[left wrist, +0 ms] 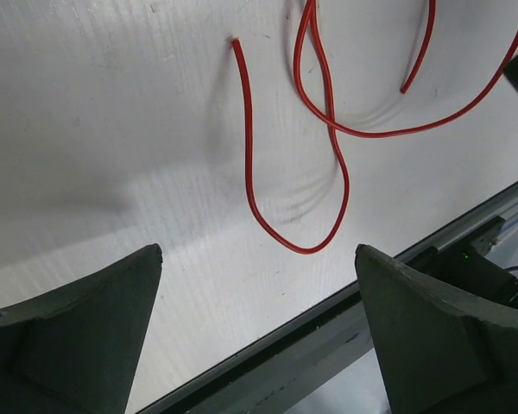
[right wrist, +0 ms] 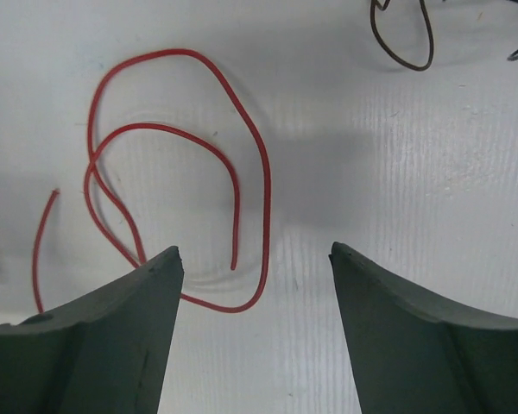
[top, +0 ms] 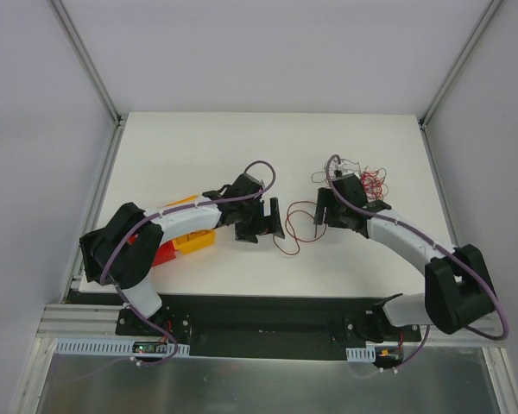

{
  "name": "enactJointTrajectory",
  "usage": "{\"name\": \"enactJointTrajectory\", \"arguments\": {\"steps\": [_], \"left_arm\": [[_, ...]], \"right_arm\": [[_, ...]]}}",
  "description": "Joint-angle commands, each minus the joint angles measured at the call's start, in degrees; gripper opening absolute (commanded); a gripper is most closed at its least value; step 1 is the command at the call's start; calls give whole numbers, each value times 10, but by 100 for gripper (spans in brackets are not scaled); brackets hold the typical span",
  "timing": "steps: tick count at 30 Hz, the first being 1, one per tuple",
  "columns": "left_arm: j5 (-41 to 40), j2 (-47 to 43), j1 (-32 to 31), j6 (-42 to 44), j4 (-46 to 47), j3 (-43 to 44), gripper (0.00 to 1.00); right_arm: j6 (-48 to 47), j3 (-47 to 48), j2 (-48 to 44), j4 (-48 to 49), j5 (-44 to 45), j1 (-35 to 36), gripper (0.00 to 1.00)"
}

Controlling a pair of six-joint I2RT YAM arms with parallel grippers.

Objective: Untangle the cables

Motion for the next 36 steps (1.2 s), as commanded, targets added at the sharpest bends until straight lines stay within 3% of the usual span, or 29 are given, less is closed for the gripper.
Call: {"name": "enactJointTrajectory", "arguments": {"steps": [1, 4, 6, 8, 10, 19, 26, 33, 36], "left_arm": [[50, -12, -1, -42, 83, -34, 97], [77, 5, 0, -60, 114, -40, 99], [86, 20, -1, -70, 151, -39, 97], [91, 33, -1, -79, 170, -38, 93], [89, 50, -1, -86, 180, -34, 89], [63, 86, 0, -94, 197, -21, 79], [60, 98, -1, -88, 207, -13, 49], [19, 80, -1, -33, 151, -3, 0], [0, 62, -1, -12, 132, -3, 0]], "right_arm": [[-20, 24, 52, 13, 2, -2, 68], [-22, 16, 82, 22, 0, -4, 56], [-22, 9, 93, 31, -29, -7, 39], [-11, -7, 91, 51, -60, -7, 10], [1, -26, 85, 77, -106, -7, 1], [80, -73, 133, 201, -330, -36, 0], [114, -86, 157, 272, -404, -39, 1], [92, -90, 140, 281, -407, -39, 1], [86, -93, 135, 292, -418, -39, 1]]}}
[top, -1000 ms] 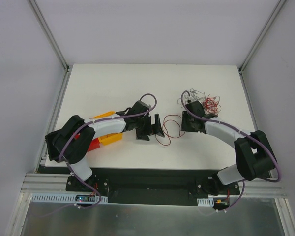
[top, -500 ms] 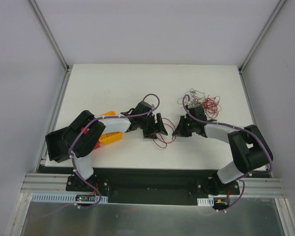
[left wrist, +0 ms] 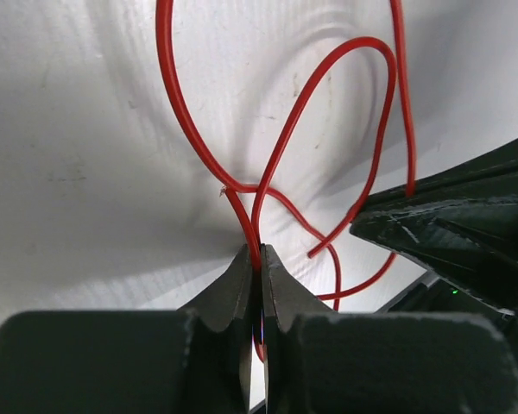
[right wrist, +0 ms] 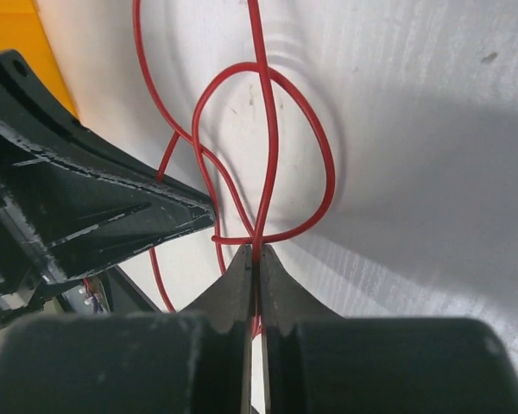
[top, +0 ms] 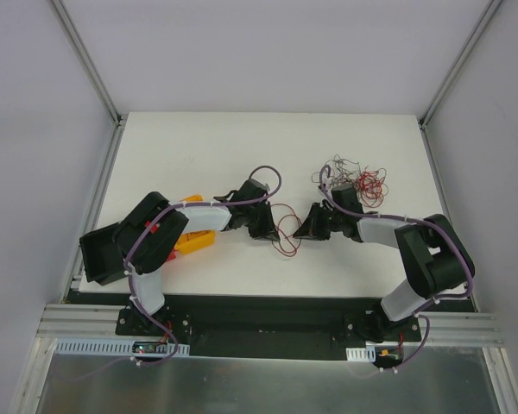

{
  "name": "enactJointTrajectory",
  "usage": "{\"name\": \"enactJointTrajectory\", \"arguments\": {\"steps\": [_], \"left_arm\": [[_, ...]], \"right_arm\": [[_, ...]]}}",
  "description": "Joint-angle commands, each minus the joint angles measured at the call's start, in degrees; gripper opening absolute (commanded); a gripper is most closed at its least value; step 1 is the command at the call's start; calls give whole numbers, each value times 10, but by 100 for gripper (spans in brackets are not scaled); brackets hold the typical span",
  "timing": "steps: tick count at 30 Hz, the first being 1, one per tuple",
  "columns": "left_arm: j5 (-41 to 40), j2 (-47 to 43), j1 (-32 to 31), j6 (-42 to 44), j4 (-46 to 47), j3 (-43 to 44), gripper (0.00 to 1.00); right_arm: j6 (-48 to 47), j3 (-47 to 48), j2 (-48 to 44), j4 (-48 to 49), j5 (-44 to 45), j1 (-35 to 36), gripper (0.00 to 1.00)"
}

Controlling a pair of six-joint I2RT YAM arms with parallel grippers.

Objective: Untangle the cables

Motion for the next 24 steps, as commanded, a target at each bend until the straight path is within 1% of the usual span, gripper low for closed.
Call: {"name": "enactJointTrajectory", "arguments": {"steps": [1, 4, 6, 7, 8, 10, 12, 15, 18, 20, 21, 24], "left_arm": [[-41, -44, 0, 49, -36, 17, 0], [-52, -79, -1, 69, -38, 4, 0], [-63, -102, -1, 83, -39, -2, 0], [-69, -116, -1, 89, -41, -7, 0], [-79, -130, -1, 94, -45, -12, 0], [-98, -160, 0, 106, -66, -17, 0], [-120, -186, -1, 123, -101, -13, 0], [-160, -232, 0, 148, -150, -10, 0], [-214, -289, -1, 182, -192, -9, 0], [-216, -319, 0, 203, -207, -2, 0], [-207, -321, 1, 208, -216, 5, 0], [-141, -303, 1, 192, -226, 20, 1]], "right_arm": [[-10, -7, -20, 48, -42, 0, 1], [-2, -13, -16, 86, -72, 6, 1], [-3, -15, -23, 103, -79, 11, 6], [-7, -16, -29, 108, -75, 15, 16], [-16, -19, -40, 107, -68, 19, 28], [-40, -26, -68, 95, -40, 26, 46], [-71, -33, -104, 66, 14, 33, 57], [-96, -55, -161, 52, 76, 33, 68], [-113, -70, -208, 40, 122, 31, 72], [-121, -68, -211, 29, 136, 32, 72], [-122, -64, -209, 23, 141, 31, 73], [-117, -57, -192, 21, 135, 32, 73]]}}
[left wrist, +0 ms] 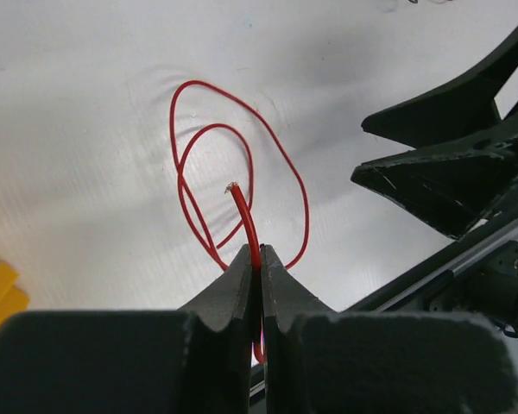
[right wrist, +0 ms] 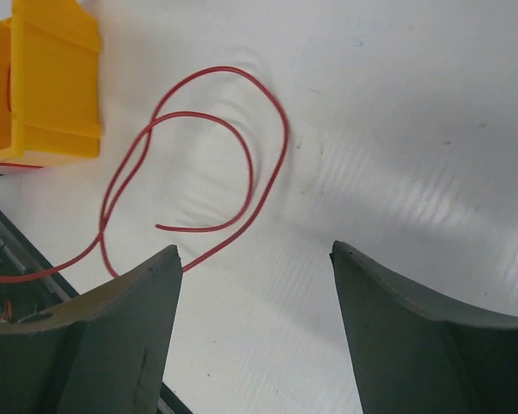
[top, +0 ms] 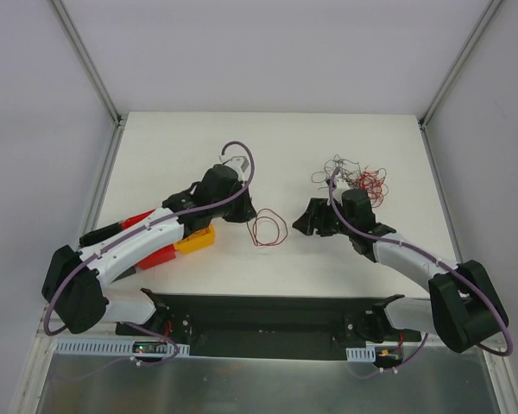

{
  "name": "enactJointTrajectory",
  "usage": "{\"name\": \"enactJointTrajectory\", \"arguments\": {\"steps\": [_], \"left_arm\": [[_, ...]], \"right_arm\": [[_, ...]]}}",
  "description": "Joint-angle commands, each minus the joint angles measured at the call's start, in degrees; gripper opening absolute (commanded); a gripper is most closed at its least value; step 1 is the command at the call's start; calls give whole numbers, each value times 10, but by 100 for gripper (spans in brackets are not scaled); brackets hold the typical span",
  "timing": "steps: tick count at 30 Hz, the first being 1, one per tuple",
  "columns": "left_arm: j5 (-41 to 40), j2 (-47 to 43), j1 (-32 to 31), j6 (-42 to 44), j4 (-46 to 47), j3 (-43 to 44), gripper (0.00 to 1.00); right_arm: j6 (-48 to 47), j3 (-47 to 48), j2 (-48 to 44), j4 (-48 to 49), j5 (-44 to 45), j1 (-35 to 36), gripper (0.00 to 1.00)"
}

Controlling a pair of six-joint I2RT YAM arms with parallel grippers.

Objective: Untangle the cables

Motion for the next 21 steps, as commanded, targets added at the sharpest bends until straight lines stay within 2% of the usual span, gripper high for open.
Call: {"name": "enactJointTrajectory", "arguments": {"steps": [1, 5, 9, 12, 13, 16, 21], "left_arm": [[51, 23, 0, 15, -43, 29, 4], [86, 105, 1, -5, -19, 31, 10], [92, 197, 1, -8, 16, 38, 8], [98, 215, 0, -22, 40, 32, 8], [93, 208, 0, -26, 48, 22, 13], [69, 175, 0, -21, 53, -4, 49], [41, 118, 0, -7, 53, -42, 76]], "right_arm": [[-18, 9, 17, -17, 23, -1, 73], [-16, 11, 28, -11, 9, -1, 73], [-16, 8, 30, -4, 6, -1, 72], [-15, 13, 47, -4, 1, 0, 72], [-11, 20, 63, -5, -9, -1, 72], [3, 36, 103, -4, -35, 4, 71], [8, 44, 121, -2, -39, 8, 70]]}}
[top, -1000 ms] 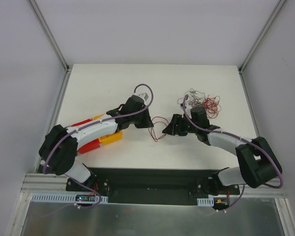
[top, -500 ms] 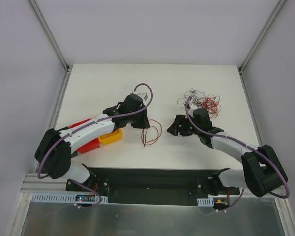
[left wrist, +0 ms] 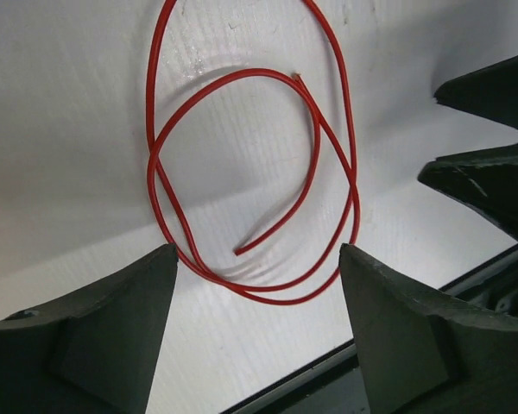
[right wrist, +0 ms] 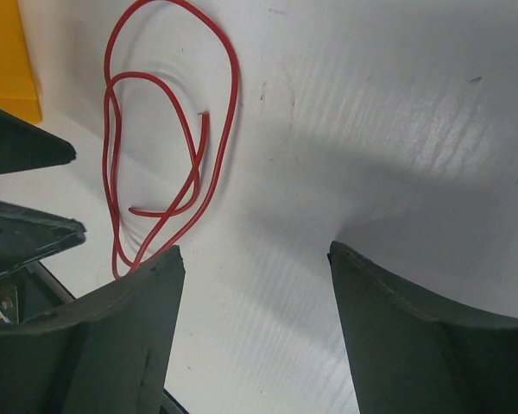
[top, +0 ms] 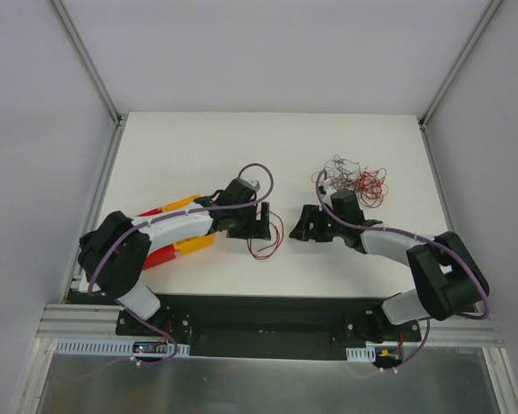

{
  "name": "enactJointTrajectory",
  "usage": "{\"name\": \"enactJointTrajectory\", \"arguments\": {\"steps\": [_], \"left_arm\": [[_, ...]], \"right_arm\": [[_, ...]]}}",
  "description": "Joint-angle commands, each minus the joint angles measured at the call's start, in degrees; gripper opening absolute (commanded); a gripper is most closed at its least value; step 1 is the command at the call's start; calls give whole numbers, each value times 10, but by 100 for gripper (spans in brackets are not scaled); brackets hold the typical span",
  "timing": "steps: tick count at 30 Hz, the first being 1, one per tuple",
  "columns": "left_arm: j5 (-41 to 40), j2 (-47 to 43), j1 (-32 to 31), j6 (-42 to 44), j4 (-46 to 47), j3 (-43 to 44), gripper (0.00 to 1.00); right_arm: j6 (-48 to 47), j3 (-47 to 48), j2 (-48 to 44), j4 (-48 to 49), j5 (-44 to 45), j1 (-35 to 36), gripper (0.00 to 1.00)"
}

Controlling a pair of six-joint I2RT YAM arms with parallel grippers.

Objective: Untangle the cables

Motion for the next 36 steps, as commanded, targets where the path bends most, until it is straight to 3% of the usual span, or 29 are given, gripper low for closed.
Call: {"name": "enactJointTrajectory", "arguments": {"steps": [1, 3, 5, 10, 14, 22, 29, 36], "left_arm": [[-34, -63, 0, 18, 17, -25, 82], [-35, -56, 2, 45, 11, -19, 88], [-37, -35, 11, 61, -10, 1, 88], [-18, 44, 28, 123, -30, 67, 80], [-42, 116, 28, 155, -60, 127, 78], [-128, 166, 4, 176, -68, 148, 41], [-194, 126, -39, 171, -81, 129, 0], [-225, -8, -39, 166, -112, 109, 0]], "right_arm": [[5, 27, 5, 16, -20, 5, 70], [6, 29, 10, 17, -24, 5, 70], [9, 31, 21, 26, -35, 9, 69], [17, 43, 42, 29, -47, 22, 67], [21, 42, 45, 36, -53, 23, 67], [22, 45, 49, 38, -59, 23, 67], [17, 44, 41, 24, -40, 19, 66], [8, 18, -20, 17, 17, 3, 66]]}}
